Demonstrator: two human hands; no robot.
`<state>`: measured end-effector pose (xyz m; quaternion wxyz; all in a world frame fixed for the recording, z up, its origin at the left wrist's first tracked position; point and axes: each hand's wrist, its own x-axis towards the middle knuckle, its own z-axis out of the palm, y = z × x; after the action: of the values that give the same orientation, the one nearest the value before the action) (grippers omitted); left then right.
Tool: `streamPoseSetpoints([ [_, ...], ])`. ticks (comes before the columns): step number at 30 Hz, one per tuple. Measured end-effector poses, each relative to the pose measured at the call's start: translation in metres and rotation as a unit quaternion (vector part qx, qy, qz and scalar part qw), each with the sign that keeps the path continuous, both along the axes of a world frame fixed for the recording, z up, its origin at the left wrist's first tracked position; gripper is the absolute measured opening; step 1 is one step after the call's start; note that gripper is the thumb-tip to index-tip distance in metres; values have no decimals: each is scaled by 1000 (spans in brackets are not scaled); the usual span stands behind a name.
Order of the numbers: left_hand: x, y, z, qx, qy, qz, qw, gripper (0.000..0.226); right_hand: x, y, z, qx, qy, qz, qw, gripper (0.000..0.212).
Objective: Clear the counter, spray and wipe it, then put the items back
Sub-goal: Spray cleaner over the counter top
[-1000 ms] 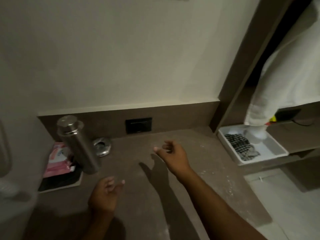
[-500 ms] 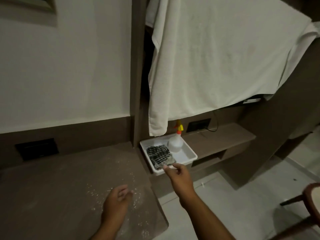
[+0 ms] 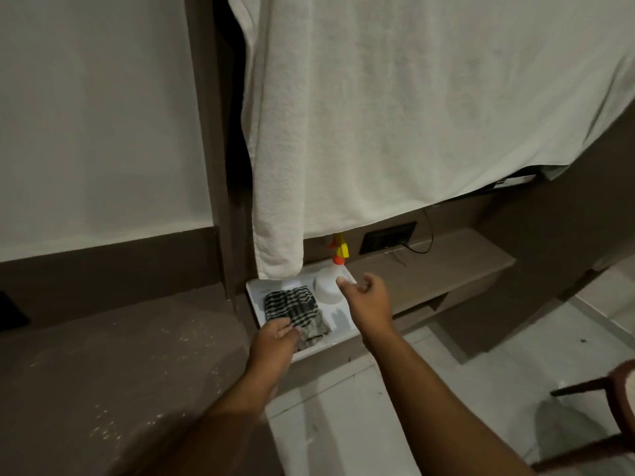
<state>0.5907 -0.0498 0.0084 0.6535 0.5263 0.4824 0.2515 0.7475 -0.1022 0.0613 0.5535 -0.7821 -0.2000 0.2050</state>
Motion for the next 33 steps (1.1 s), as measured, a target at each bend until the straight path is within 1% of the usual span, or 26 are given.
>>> streamPoseSetpoints([
  [2,17,6,3,-9,8,17,1000,42,35,34,-13,-5,-5,17,1000,68],
  [3,25,9,4,-11,13,30,999,41,52,51,-22,-12,9,26,1000,67],
  [4,31,12,6,-10,22,48,999,37,67,68,-31,-21,27,40,999,60],
  [5,36,14,6,-2,43,61,997,28,80,84,-42,-29,40,61,997,45],
  [6,41,15,4,4,65,70,995,13,90,97,-54,-33,43,83,995,31],
  [7,44,17,3,5,78,81,994,6,97,109,-66,-37,34,101,994,27],
  [8,49,17,2,1,86,98,991,8,104,118,-74,-37,23,113,993,28],
  [9,54,16,4,-5,89,109,990,5,108,124,-81,-46,9,120,992,30],
  [11,66,19,0,-18,99,144,984,32,116,131,-88,-76,-55,112,989,34],
  [12,71,19,-3,-20,107,153,982,39,118,130,-89,-87,-84,104,987,36],
  [13,76,19,-6,-20,108,157,981,42,119,127,-88,-84,-96,95,987,37],
  [14,81,17,-8,-20,104,151,983,43,118,122,-85,-67,-96,86,989,38],
  [16,89,14,-12,-18,103,118,987,47,114,106,-76,-12,-57,54,997,38],
  [17,94,11,-13,-3,113,99,989,50,112,95,-71,10,-31,35,999,36],
  [18,98,8,-13,34,135,71,988,54,110,84,-66,31,-12,21,999,35],
  [19,100,5,-14,93,169,35,981,61,106,72,-62,46,1,13,999,33],
  [20,101,2,-12,159,218,-18,963,72,100,61,-57,49,7,16,999,30],
  [21,100,-3,-8,226,282,-75,929,86,91,49,-52,44,8,26,999,28],
  [22,96,-9,-1,284,342,-122,887,97,79,37,-46,39,9,44,998,29],
  [23,88,-18,7,333,378,-148,851,103,64,24,-41,38,8,67,997,34],
  [24,77,-29,16,362,381,-149,838,101,47,12,-35,37,10,92,995,38],
  [27,26,-69,43,409,309,-85,855,72,-9,-17,-17,29,19,162,986,41],
  [28,5,-81,52,397,296,-70,866,64,-29,-23,-12,29,25,174,984,40],
  [30,-38,-103,62,381,292,-61,875,51,-75,-33,-1,34,44,187,981,46],
  [31,-61,-115,63,366,289,-60,882,51,-100,-38,3,37,54,196,978,51],
  [33,-115,-140,58,333,270,-47,902,60,-153,-47,9,30,48,233,971,54],
])
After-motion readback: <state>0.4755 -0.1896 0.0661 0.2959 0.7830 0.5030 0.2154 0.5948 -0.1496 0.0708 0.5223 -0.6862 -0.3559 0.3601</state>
